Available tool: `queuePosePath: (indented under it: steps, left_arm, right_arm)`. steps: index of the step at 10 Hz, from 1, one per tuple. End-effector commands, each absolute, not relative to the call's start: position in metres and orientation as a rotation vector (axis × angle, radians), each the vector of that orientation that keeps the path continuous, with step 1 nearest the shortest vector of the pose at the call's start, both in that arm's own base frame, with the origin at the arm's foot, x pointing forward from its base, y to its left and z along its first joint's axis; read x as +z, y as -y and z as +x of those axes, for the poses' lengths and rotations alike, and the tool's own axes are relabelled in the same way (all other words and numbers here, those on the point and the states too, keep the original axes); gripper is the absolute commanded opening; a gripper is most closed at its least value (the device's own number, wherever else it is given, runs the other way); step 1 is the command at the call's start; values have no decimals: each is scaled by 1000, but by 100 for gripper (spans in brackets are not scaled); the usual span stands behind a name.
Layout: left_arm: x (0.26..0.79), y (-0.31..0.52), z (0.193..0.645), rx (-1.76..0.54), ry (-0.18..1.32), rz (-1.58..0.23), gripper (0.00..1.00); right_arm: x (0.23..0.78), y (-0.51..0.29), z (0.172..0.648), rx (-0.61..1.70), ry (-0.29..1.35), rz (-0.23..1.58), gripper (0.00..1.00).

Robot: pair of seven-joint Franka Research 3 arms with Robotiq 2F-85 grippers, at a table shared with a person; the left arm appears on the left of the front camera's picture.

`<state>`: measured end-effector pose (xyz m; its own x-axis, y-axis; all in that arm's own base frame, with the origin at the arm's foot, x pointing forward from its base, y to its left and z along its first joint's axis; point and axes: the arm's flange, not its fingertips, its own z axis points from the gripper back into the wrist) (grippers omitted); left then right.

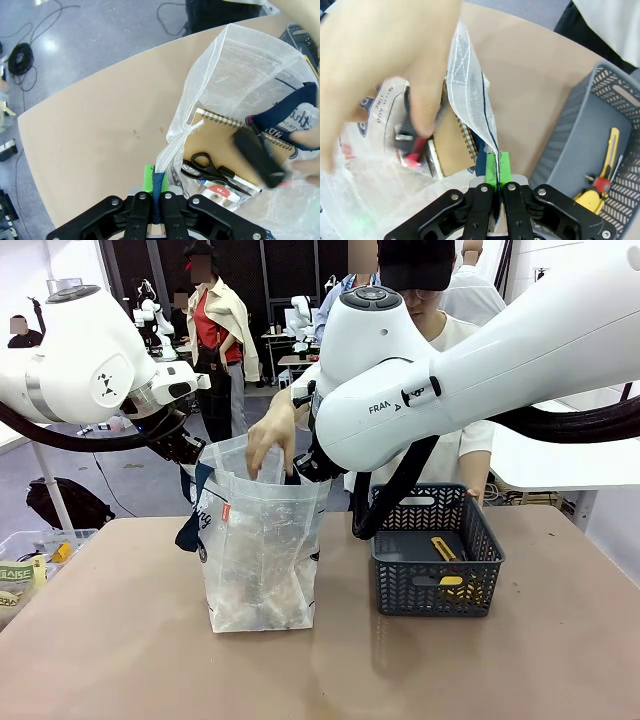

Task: Transfer purchased items from the store into the shopping bag.
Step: Move the Reusable shopping bag to the right side of the table.

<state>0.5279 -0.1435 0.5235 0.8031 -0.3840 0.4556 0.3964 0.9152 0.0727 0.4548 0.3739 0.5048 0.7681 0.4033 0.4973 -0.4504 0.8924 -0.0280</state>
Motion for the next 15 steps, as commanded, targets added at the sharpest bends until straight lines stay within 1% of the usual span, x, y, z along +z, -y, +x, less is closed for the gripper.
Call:
queuePosePath:
  steps: [1, 15]
  left_arm:
    - [525, 141, 527, -414, 479, -22, 0]
    - [525, 141, 527, -414, 479, -22, 0]
  right_arm:
    - [504, -375, 454, 465, 515, 98, 0]
    - [504, -375, 454, 465, 515, 98, 0]
